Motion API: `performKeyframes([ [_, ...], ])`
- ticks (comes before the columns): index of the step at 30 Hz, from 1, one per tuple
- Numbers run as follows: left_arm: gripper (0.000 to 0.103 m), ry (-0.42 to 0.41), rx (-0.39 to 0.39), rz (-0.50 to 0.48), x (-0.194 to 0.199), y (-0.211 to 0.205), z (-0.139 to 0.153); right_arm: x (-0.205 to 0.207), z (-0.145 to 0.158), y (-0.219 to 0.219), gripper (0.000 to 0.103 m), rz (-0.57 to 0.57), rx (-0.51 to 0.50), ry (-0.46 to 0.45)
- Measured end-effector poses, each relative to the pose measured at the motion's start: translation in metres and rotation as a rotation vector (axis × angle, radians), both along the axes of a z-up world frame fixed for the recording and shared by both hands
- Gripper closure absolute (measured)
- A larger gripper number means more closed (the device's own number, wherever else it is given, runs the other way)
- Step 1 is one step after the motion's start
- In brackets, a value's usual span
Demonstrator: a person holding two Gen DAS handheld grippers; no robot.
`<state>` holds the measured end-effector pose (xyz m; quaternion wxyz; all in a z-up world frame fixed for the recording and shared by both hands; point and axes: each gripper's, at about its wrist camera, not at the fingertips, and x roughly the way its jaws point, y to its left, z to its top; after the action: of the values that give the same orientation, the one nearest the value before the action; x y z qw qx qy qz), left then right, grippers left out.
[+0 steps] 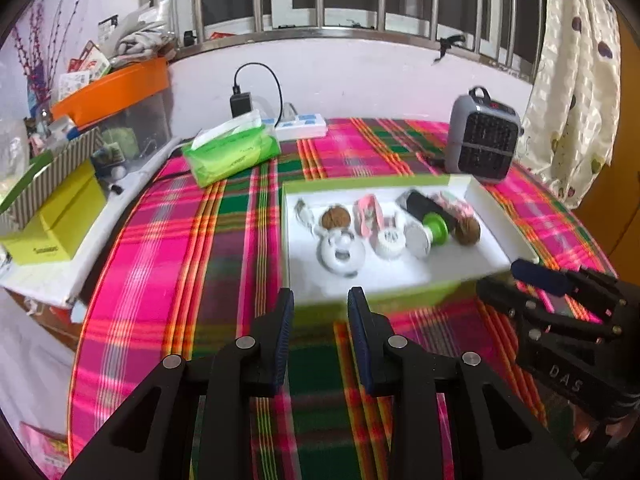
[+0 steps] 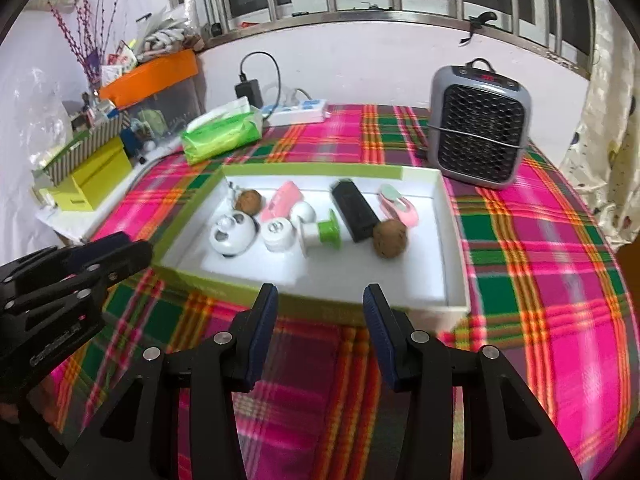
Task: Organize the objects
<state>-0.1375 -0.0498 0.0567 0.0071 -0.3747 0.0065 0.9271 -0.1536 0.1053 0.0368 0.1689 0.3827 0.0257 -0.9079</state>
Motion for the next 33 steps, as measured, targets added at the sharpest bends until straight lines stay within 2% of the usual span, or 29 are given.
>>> performKeyframes([
  [15,0.075,-0.103,0.017,-0.005,0.029,0.022,-0.040,0.025,-0.022,0.021,0.057,-0.051,0.045,-0.046],
  [18,0.074,-0.115,0.017,0.003,0.033,0.025,-0.044,0.027,-0.026,0.025,0.053,-0.061,0.055,-0.056],
  [33,0.073,-0.108,0.019,0.033,0.041,0.031,-0.050,0.041,-0.035,0.040,0.051,-0.082,0.079,-0.084],
])
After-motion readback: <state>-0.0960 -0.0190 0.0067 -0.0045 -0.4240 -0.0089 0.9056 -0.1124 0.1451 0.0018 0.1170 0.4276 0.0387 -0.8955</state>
